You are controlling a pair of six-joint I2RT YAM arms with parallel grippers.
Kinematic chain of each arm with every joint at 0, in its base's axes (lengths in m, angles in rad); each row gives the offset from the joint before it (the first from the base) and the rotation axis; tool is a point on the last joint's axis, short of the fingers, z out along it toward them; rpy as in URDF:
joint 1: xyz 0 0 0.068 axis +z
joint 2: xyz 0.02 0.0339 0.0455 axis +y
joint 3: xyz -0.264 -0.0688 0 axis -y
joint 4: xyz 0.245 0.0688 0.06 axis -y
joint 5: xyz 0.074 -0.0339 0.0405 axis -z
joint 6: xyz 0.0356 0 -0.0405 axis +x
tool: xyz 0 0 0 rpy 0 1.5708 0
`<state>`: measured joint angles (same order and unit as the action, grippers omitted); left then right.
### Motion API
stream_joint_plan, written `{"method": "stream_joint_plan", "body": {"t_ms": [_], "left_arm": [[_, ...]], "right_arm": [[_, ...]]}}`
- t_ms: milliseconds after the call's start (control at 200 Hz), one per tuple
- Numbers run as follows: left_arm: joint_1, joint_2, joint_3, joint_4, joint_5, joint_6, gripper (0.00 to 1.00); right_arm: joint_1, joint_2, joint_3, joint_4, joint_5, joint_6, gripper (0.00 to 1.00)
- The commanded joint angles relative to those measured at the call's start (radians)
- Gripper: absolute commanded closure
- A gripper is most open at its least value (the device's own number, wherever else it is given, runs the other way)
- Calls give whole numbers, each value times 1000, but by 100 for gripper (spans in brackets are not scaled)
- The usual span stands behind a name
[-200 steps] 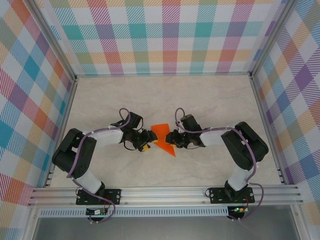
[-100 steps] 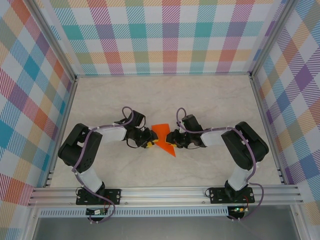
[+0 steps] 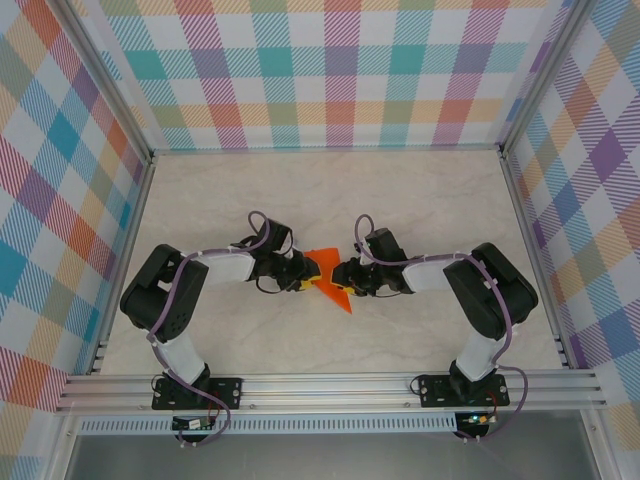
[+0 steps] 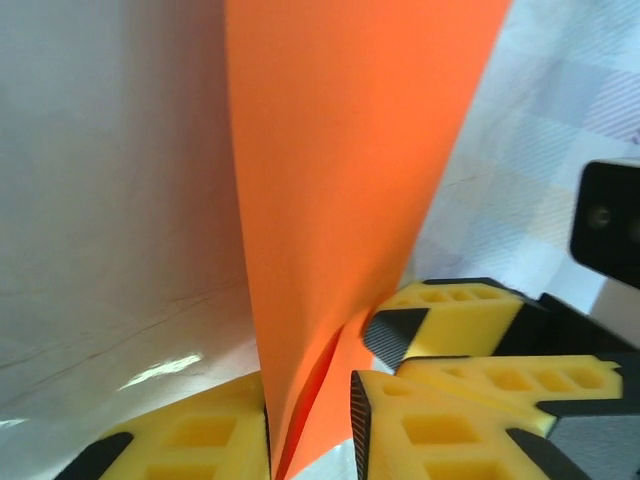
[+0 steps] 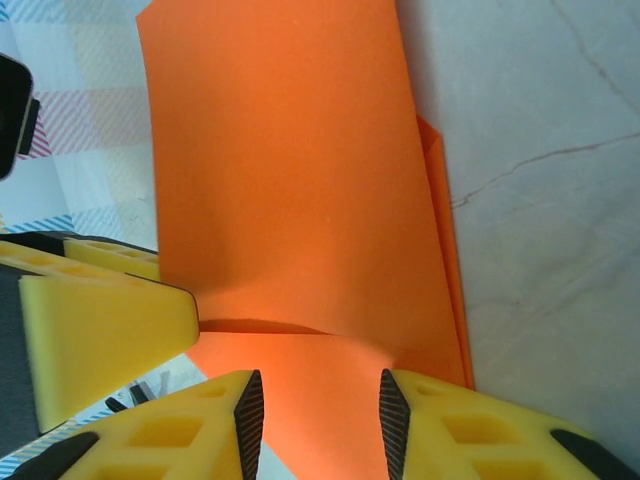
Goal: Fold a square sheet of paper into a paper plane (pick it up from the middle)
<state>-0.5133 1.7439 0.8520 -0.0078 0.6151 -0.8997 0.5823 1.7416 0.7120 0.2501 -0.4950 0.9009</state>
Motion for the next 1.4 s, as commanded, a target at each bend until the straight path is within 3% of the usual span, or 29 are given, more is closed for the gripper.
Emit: {"method": "stream_joint_plan", "body": {"t_ms": [0,130,255,365,540,685,935,1205,1395], "left_arm": [[-11,-11,-6,43,25,0,78],[-13,-12,0,17,23,12,88],[-17,-9,14,6,38,-2,95],[-26,-11,45,-44,27,-1,96],[-36,-23,84,-112,14,-2,97],[-39,-23,105,-150,11,-5,97],[-44,-26,131,-184,2,-11,97],[-44,-31,140,-205,-1,-19,97],[-44,-34,147,-225,-12,-19,97]], "right_arm": [[-7,-15,-17,-3,-12,-31,60],[3,-73,8,-78,9,-120,61],[82,-197,66,-267,234,-259,48],[132,-248,74,-329,371,-330,37],[242,-294,18,-296,617,-488,32],[327,-287,-23,-208,736,-633,28],[447,-167,-20,-50,908,-825,30],[465,-84,-48,79,1030,-863,39],[473,-86,-68,86,1044,-854,55]]}}
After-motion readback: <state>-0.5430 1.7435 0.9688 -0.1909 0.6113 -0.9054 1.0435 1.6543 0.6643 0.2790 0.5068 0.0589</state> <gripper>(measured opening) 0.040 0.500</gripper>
